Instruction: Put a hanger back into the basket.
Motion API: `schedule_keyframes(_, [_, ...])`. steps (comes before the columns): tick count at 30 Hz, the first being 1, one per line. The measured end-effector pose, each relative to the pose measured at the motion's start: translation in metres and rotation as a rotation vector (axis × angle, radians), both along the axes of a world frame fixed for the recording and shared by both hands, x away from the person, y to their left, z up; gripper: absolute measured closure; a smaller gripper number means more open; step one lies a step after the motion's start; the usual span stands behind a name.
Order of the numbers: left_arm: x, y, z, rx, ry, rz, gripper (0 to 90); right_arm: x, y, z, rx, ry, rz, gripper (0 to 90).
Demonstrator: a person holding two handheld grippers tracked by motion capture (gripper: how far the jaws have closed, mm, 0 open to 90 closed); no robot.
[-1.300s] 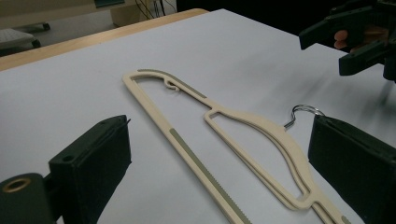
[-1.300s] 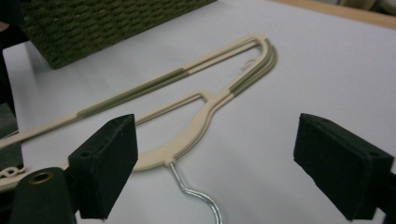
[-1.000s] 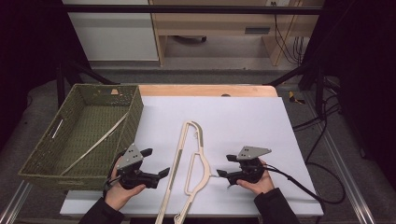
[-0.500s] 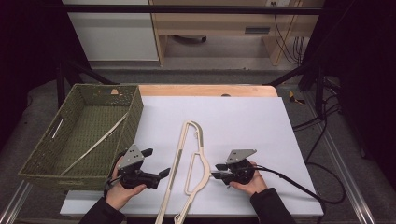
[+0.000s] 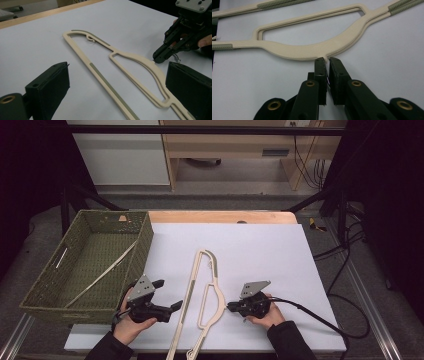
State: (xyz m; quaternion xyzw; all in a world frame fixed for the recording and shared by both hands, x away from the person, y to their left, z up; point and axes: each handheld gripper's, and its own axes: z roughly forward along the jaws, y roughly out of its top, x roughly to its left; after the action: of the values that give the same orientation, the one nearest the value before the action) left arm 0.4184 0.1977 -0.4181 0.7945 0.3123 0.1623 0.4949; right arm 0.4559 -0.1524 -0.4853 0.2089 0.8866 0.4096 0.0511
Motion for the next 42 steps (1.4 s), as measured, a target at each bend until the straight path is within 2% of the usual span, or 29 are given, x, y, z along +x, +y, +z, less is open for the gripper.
schedule_keyframes(6, [0.0,-0.001,-0.001,0.007,0.005,-0.002,5.2,0.002,-0.002,0.002,0.012,-0.004,0.036,87.3])
schedule_keyframes(13, [0.0,-0.002,-0.001,0.01,0.006,-0.004,5.3,-0.001,-0.004,0.01,0.05,-0.006,0.06,88.6])
schedule_keyframes(24, [-0.006,-0.016,-0.001,0.024,0.021,-0.036,5.8,-0.006,-0.004,0.024,0.044,-0.018,0.061,89.1])
schedule_keyframes(30, [-0.011,-0.033,0.0,0.04,0.037,-0.065,6.5,-0.011,0.0,0.032,0.03,-0.016,0.059,89.2])
schedule_keyframes(31, [-0.013,-0.042,0.0,0.052,0.044,-0.078,6.8,-0.012,0.001,0.035,0.017,-0.022,0.043,89.2])
schedule_keyframes(33, [-0.014,-0.052,0.002,0.074,0.044,-0.095,7.1,-0.012,0.001,0.036,0.011,-0.02,0.047,89.2])
schedule_keyframes(34, [-0.014,-0.052,0.002,0.074,0.044,-0.095,7.4,-0.012,0.001,0.036,0.011,-0.02,0.047,89.2])
schedule_keyframes(36, [-0.015,-0.068,0.004,0.103,0.039,-0.118,7.9,-0.013,0.001,0.039,0.006,-0.014,0.044,89.2])
schedule_keyframes(37, [-0.015,-0.068,0.004,0.103,0.039,-0.118,8.1,-0.014,0.002,0.04,0.008,-0.01,0.039,89.2])
schedule_keyframes(38, [-0.015,-0.079,0.004,0.126,0.041,-0.134,8.3,-0.014,0.002,0.041,0.008,-0.009,0.035,89.2])
schedule_keyframes(42, [-0.009,-0.099,0.0,0.156,0.071,-0.168,10.4,-0.015,0.003,0.044,0.01,0.005,0.027,89.2])
